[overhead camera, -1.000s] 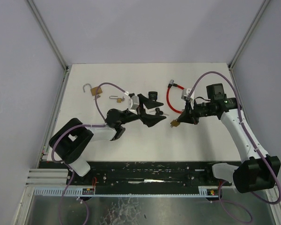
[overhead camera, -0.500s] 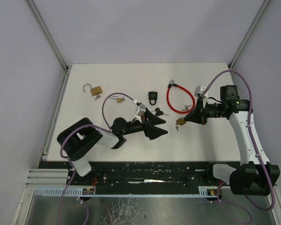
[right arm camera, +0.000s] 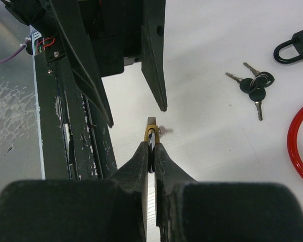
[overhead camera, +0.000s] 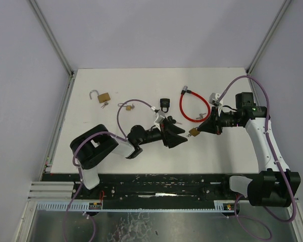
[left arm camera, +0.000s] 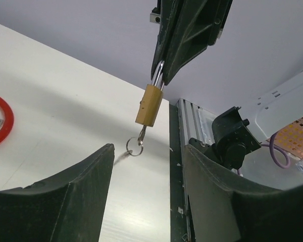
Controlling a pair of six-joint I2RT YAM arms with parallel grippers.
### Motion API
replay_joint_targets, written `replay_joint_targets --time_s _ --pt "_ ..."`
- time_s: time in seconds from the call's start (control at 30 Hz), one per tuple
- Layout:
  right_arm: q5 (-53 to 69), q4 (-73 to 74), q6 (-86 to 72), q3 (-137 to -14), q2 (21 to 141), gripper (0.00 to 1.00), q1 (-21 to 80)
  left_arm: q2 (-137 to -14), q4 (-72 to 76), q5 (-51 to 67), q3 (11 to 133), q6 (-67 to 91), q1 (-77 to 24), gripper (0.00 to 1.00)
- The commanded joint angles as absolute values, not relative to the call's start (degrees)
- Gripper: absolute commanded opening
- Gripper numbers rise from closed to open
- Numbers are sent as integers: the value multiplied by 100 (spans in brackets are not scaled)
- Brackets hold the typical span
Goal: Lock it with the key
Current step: Lock the lock.
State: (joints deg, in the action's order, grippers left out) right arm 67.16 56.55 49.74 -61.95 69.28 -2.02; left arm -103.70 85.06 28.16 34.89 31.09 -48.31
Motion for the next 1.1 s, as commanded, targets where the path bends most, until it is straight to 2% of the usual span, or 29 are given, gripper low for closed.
replay_joint_targets --time_s 0.0,0.27,0.5,0.77,0.93,0.97,1.03,1.07 --pt "7102 5677 5062 -6196 6917 0 -220 -10608 8292 2796 3857 2939 -4996 55" --pt "7127 5678 5071 -6169 6943 0 -220 -10696 7886 2675 4058 2769 -5044 51" --pt "7181 5685 5081 -6126 6961 0 -220 -10825 7574 2666 4299 2690 -5066 44" --pt "7198 5712 5117 -6121 6952 0 -220 -10884 7414 2731 4428 2664 -5060 25" --pt "7148 5722 5160 -6109 6946 0 -220 -10890 7574 2907 4400 2641 -5054 20" --pt "7115 5710 5176 -6115 6932 0 -220 -10888 7675 2983 4378 2638 -5057 16" --pt "7001 5650 5152 -6113 6882 0 -220 -10897 7872 3165 4330 2629 -5039 1" --pt "6937 5586 5091 -6121 6843 0 -220 -10893 7967 3192 4270 2641 -5024 0"
